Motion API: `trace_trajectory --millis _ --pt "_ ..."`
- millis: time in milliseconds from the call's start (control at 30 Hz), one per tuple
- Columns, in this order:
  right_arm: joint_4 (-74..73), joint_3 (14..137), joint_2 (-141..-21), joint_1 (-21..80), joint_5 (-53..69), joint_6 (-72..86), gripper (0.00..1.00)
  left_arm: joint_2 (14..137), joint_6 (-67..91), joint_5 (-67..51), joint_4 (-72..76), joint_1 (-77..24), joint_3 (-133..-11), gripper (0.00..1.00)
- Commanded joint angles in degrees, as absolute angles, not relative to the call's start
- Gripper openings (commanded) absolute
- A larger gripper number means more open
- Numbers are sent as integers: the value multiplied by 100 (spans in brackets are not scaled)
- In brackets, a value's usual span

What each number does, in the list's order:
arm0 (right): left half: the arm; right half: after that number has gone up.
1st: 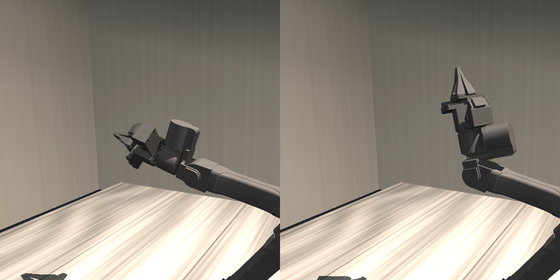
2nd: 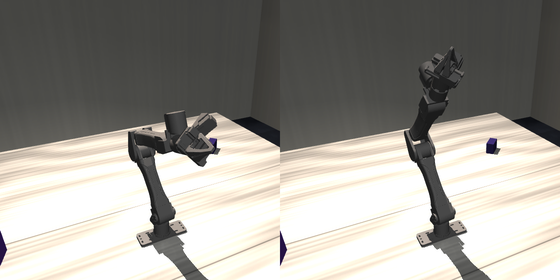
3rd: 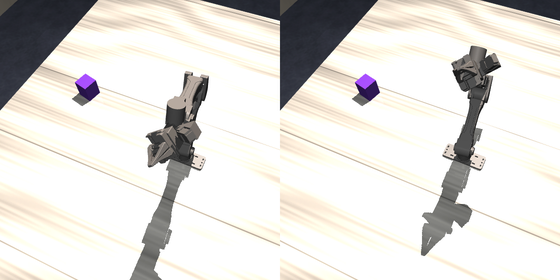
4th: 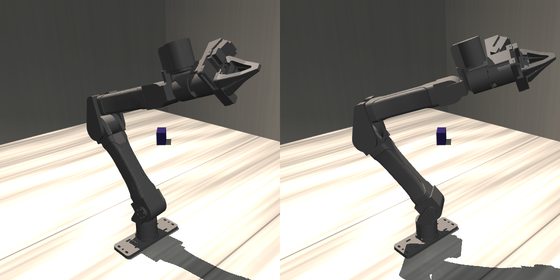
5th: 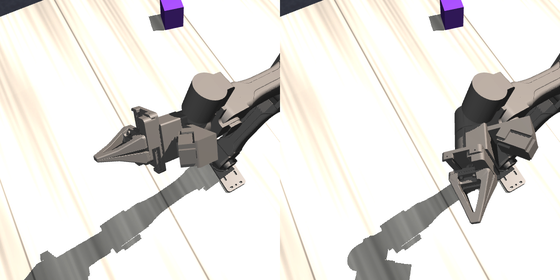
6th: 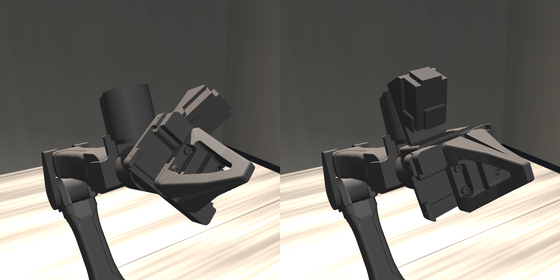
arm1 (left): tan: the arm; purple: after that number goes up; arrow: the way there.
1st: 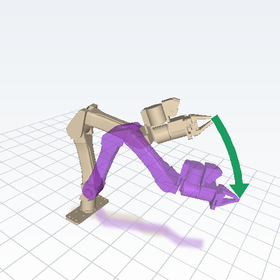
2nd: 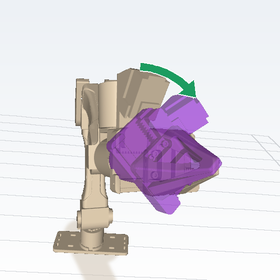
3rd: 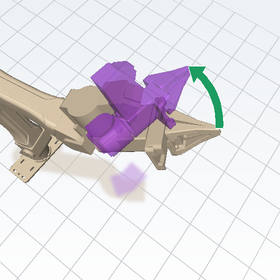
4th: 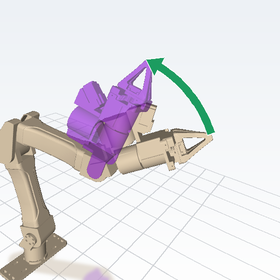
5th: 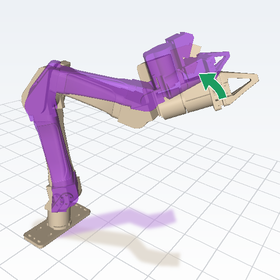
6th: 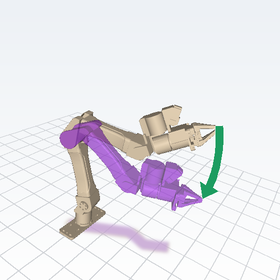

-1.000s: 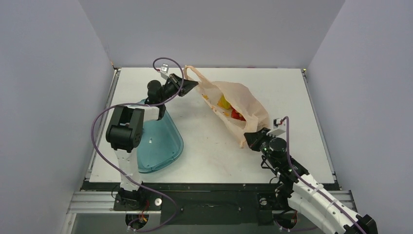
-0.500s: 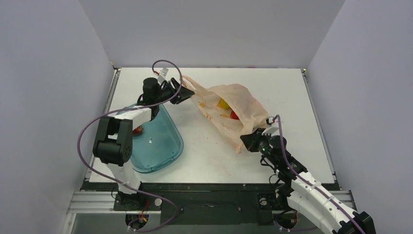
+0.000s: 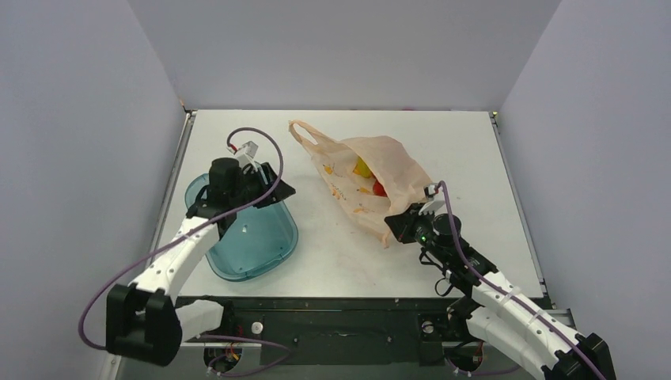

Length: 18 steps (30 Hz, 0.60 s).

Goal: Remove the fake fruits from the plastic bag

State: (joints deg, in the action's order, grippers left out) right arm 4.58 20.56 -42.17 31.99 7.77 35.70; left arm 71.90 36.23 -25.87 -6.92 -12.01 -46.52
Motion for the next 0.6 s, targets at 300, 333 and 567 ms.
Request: trace_trajectory --millis 300,333,567 --pt "-600 2652 -3832 3473 538 3039 0 5937 2051 1308 2500 -4757 -3509 65" --pt "-640 2662 -3788 3477 530 3043 0 6132 1941 1344 3099 -4863 -3495 65" --pt "-629 2727 -3668 3487 624 3103 0 8544 1769 939 5043 -4914 -4147 64"
